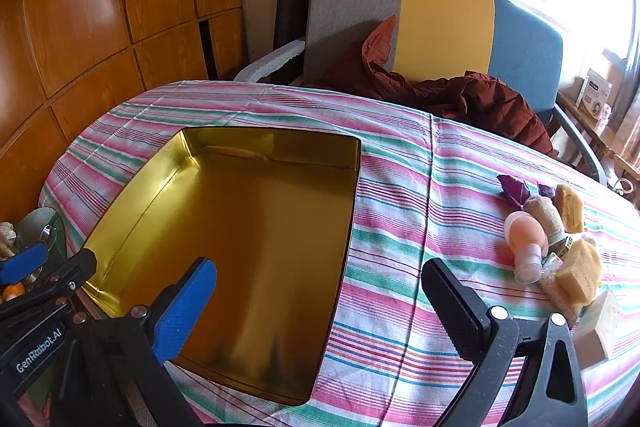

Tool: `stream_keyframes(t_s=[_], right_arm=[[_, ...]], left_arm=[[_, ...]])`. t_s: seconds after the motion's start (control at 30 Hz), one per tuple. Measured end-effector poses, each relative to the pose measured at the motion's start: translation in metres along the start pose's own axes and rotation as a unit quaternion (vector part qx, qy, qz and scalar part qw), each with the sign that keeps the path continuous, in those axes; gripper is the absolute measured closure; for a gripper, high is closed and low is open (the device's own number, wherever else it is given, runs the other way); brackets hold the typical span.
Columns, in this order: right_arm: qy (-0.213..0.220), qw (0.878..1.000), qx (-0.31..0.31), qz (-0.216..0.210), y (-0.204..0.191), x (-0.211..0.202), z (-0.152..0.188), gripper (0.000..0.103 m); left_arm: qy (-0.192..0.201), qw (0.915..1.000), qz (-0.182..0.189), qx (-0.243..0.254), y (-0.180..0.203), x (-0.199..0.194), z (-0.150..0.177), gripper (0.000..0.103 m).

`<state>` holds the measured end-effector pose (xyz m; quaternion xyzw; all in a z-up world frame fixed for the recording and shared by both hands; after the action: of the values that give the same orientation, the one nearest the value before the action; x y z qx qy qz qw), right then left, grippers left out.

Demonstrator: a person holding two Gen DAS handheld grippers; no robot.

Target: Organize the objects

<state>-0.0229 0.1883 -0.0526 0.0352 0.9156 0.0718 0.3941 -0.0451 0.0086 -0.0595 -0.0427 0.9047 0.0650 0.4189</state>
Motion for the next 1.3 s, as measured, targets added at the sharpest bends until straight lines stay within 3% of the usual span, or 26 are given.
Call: stream_keyframes(t_s=[0.4,0.57,0.67,0.8,0.93,1.13,1.3], right_arm=[[0.012,1.000,0.000,0.004,0.006,-0.009,-0.001,0.000],[0.040,0.999,0.001,0.010,0.016,-0.021,-0.002,0.000],[0.058,0.998,-0.007,0.017,0.023,-0.029,-0.001,0.000],[0.045,0.999,-0.003,-0.028,0.033,-0.027,0.011,0.000],[0.039,0.999,0.011,-0.016,0.056,-0.031,0.031,0.000],[0.036,0.998,0.030,0.039,0.109,-0.047,0.063,0.000],[0.037,0.992,0.072,0.092,0.171,-0.072,0.093,0.000]], left_arm=[[-0.001,1.0000,0.002,0.004,0.004,-0.003,0.003,0.036],[-0.006,0.9999,0.013,0.008,0.009,-0.003,0.007,0.036],[-0.009,0.9994,0.031,0.014,0.014,-0.004,0.012,0.036],[-0.021,0.9963,0.078,0.027,0.029,-0.007,0.023,0.036],[-0.034,0.9890,0.136,0.046,0.047,-0.014,0.038,0.036],[-0.076,0.9728,0.203,0.083,0.086,-0.022,0.069,0.036],[-0.108,0.9585,0.229,0.131,0.125,-0.024,0.094,0.036]])
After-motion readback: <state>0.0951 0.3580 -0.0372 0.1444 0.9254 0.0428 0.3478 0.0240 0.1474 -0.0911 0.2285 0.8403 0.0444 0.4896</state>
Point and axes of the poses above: each gripper's, at about its wrist camera, not at the fingertips, and x roughly the way its jaws point, y to its right, z to its underside, the point moved 7 cm from there along x, roughly the way its jaws point, and after that the axes turned 13 degrees about -x, right-handed, at the moved point
